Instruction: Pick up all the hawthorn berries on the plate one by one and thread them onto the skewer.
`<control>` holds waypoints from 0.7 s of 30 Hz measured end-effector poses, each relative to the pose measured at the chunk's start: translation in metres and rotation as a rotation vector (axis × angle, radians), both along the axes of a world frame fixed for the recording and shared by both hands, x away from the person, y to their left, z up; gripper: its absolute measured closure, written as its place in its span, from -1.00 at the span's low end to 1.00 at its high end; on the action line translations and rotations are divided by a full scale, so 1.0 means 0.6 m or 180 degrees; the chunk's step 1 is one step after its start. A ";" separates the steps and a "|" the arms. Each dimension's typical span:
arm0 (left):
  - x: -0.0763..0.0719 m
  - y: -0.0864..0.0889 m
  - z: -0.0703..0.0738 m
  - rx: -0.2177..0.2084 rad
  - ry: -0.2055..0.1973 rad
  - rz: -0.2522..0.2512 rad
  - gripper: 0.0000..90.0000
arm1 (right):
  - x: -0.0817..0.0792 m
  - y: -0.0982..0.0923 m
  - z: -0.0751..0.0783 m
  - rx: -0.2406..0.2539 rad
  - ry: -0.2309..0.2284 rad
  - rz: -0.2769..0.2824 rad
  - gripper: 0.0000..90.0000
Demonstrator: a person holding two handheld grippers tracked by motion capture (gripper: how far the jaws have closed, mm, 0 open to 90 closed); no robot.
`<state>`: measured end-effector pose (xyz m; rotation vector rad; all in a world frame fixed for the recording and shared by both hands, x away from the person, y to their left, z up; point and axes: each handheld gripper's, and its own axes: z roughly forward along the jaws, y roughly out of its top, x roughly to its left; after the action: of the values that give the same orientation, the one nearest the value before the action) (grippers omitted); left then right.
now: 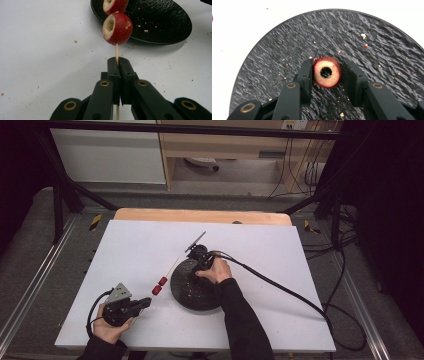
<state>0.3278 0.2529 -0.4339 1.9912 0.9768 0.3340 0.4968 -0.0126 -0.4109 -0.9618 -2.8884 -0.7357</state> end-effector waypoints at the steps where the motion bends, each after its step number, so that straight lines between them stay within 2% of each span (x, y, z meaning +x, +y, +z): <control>1: 0.000 0.000 0.000 -0.0001 0.0000 0.0000 0.96 | -0.001 0.000 0.002 0.0014 0.0005 -0.0009 0.39; 5: -0.001 -0.001 0.000 -0.0005 -0.0003 -0.0003 0.96 | -0.003 -0.002 0.008 0.0078 -0.0010 -0.0045 0.39; 13: -0.002 -0.002 0.001 -0.0017 -0.0012 0.0000 0.96 | -0.009 -0.009 0.025 0.0090 -0.0055 -0.0100 0.39; 21: -0.002 -0.003 0.001 -0.0008 -0.0017 -0.0007 0.96 | -0.018 -0.019 0.041 0.0170 -0.0084 -0.0150 0.39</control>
<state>0.3266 0.2511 -0.4331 1.9881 0.9711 0.3366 0.4859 -0.0242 -0.3864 -1.0250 -2.8614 -0.8304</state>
